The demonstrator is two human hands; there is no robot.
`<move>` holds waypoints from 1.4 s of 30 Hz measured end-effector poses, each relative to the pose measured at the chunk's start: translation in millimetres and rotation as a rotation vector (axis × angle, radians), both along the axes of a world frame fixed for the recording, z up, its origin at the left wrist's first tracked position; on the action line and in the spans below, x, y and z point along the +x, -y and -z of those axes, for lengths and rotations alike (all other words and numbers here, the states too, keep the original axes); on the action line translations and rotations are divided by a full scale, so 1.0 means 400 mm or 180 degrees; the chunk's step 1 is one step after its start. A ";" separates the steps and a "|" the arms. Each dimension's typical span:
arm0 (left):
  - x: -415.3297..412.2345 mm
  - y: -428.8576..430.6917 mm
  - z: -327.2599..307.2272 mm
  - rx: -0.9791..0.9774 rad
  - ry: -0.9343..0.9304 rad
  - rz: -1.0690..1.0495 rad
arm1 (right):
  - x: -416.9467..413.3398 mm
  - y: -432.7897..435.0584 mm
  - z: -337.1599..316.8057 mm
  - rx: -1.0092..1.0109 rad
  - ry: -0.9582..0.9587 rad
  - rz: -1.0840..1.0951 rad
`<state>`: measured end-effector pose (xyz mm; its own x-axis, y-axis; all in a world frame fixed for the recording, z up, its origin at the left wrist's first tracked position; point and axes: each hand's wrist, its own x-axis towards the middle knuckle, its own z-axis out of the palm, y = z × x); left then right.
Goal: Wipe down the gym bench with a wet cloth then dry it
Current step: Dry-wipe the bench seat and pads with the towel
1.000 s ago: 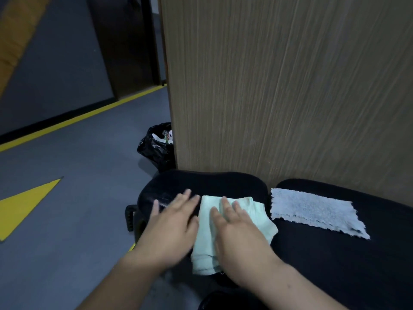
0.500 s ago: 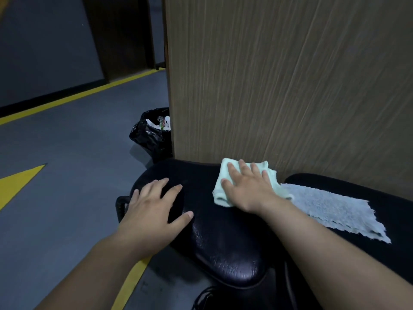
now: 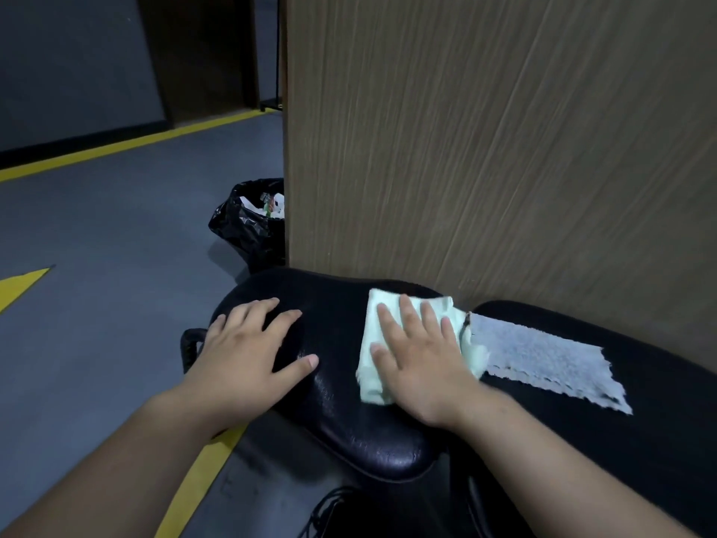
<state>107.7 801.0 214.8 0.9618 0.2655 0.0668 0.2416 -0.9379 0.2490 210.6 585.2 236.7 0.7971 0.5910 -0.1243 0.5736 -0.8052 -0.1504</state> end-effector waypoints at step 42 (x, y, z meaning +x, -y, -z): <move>-0.012 -0.047 0.010 -0.0229 0.0439 0.0234 | 0.247 -0.442 -0.053 0.0184 -0.1052 -0.0507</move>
